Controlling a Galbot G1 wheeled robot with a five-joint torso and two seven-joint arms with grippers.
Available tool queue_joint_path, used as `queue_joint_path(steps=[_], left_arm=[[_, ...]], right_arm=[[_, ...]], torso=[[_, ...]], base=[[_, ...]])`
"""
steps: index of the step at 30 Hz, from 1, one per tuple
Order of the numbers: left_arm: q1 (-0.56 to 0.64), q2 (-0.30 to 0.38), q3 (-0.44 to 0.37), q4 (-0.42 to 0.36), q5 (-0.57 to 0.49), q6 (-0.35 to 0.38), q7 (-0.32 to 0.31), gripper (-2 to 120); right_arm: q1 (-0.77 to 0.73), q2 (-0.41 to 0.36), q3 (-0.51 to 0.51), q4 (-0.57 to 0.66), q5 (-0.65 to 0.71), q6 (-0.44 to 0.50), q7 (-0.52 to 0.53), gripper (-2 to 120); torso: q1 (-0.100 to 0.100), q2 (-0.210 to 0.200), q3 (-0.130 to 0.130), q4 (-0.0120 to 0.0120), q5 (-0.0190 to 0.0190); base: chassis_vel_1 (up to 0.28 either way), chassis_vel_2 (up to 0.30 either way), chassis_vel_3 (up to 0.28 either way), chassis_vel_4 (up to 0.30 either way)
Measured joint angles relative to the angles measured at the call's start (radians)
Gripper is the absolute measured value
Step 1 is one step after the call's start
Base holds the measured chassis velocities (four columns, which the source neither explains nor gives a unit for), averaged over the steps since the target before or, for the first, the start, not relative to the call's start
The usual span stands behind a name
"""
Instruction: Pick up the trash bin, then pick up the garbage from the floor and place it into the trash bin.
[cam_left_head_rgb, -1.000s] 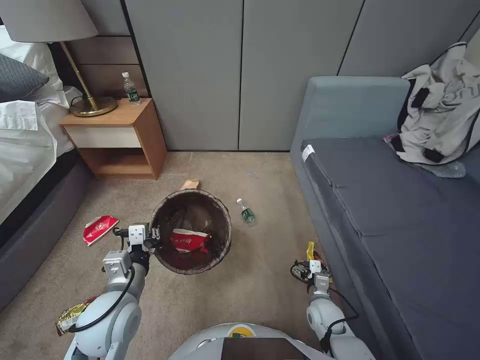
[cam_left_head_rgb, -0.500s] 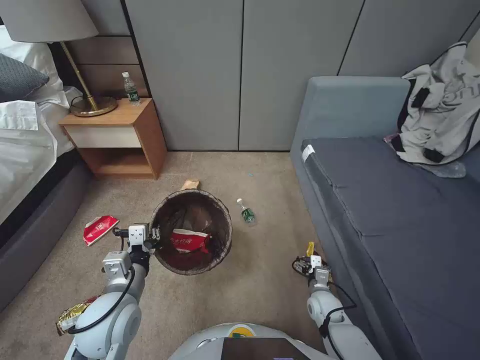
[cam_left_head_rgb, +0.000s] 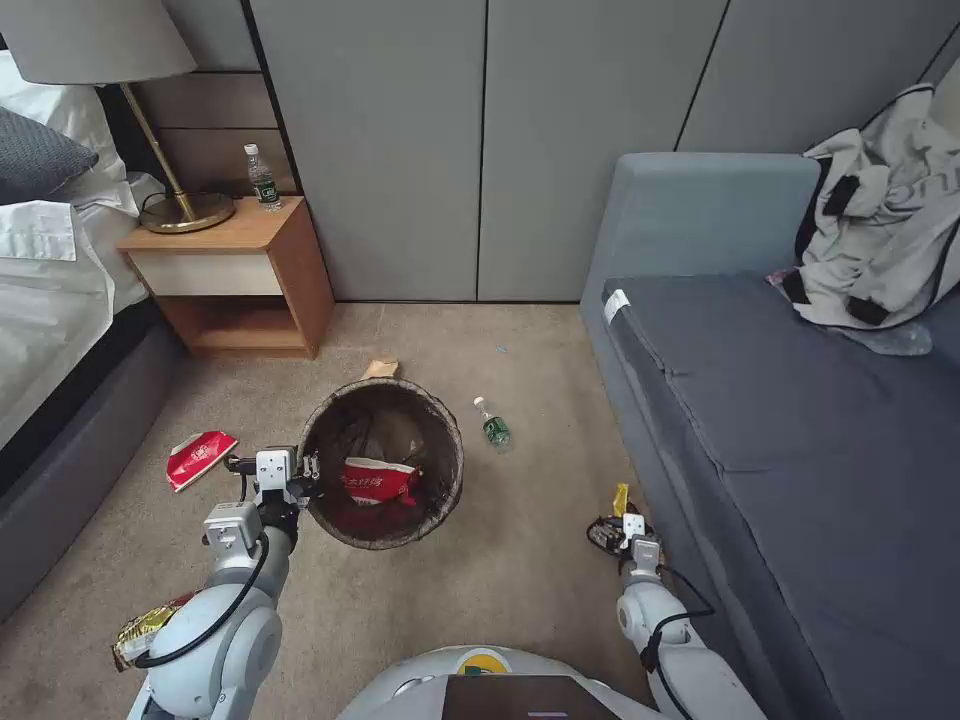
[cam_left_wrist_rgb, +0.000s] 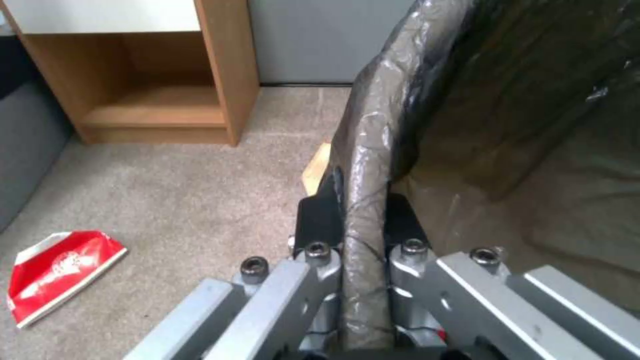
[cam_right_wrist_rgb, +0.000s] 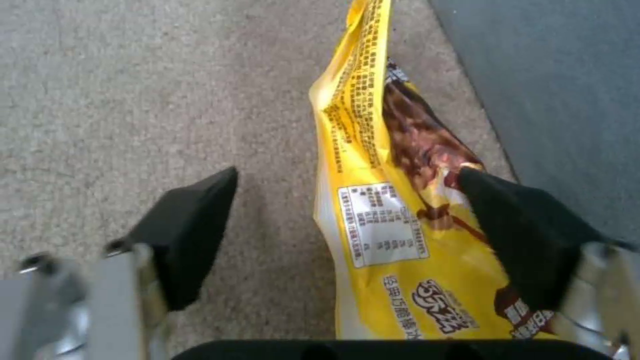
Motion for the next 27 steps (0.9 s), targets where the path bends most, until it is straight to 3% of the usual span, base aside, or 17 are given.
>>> queue_joint_path(steps=[12,21,27], left_arm=[[-0.003,-0.001,0.0,0.003,0.0,0.0,-0.001,0],[-0.003,-0.002,0.001,0.003,-0.001,0.0,-0.001,0],[-0.003,-0.003,0.002,0.002,-0.001,0.0,-0.001,0]], right_arm=[[0.005,0.002,0.001,-0.012,0.009,0.002,-0.006,38],[0.011,0.008,0.002,-0.02,0.01,0.007,-0.006,0],[0.014,0.007,0.002,-0.025,0.01,0.012,-0.006,0]], torso=[[0.0,0.0,0.0,0.0,0.0],[0.0,0.0,0.0,0.0,0.0],[0.0,0.0,0.0,0.0,0.0]], base=[[0.0,0.0,0.0,0.0],[0.0,0.0,0.0,0.0],[0.0,0.0,0.0,0.0]])
